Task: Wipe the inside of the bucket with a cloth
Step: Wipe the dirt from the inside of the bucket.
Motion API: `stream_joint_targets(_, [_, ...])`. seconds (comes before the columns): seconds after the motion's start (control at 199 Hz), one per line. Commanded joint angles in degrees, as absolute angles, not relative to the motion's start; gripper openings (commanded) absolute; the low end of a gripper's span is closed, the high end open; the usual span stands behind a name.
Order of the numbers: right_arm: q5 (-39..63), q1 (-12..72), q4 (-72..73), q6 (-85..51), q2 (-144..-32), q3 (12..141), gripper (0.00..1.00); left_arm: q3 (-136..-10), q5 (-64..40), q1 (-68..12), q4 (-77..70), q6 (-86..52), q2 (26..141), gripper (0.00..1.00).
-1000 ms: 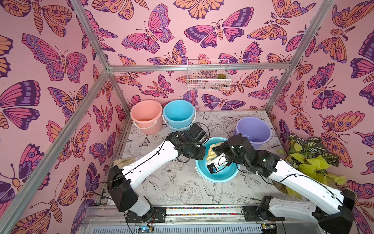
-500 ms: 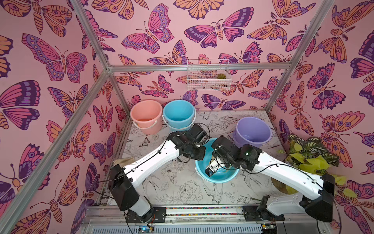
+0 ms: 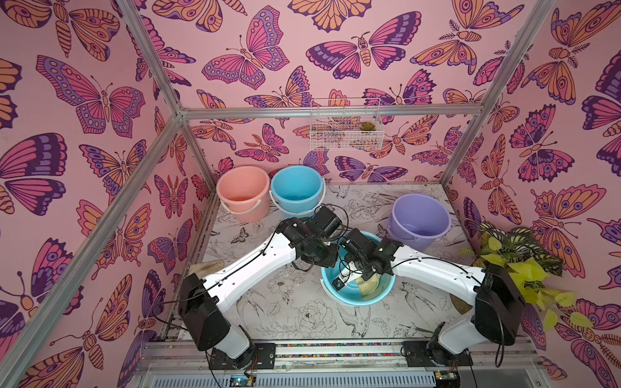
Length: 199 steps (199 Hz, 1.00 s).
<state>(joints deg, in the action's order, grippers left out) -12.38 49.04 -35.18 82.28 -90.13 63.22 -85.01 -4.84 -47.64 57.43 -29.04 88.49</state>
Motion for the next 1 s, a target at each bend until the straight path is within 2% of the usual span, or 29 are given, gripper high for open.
stream_joint_targets(0.0, [-7.4, 48.0, -30.0, 78.9, -92.5, 61.3, 0.0, -85.1, -4.9, -47.4, 56.1, -29.8, 86.3, 0.0])
stream_joint_targets(0.266, [-3.0, 46.5, -29.2, 72.9, -90.5, 61.6, 0.0, -84.4, -3.5, -47.3, 56.1, -29.2, 87.3, 0.0])
stream_joint_targets(0.688, [-0.1, 48.2, -42.6, 59.6, -72.6, 68.6, 0.0, -83.8, -1.7, -46.1, 55.6, -28.7, 89.5, 0.0])
stream_joint_targets(0.829, [-0.5, 48.9, -45.4, 46.6, -70.4, 72.3, 0.0, -83.8, -1.7, -45.8, 55.6, -28.6, 89.6, 0.0])
stream_joint_targets(0.995, [-4.8, 50.6, -54.7, 25.0, -73.6, 81.0, 0.0, -83.7, -2.1, -45.4, 55.6, -28.6, 89.5, 0.0])
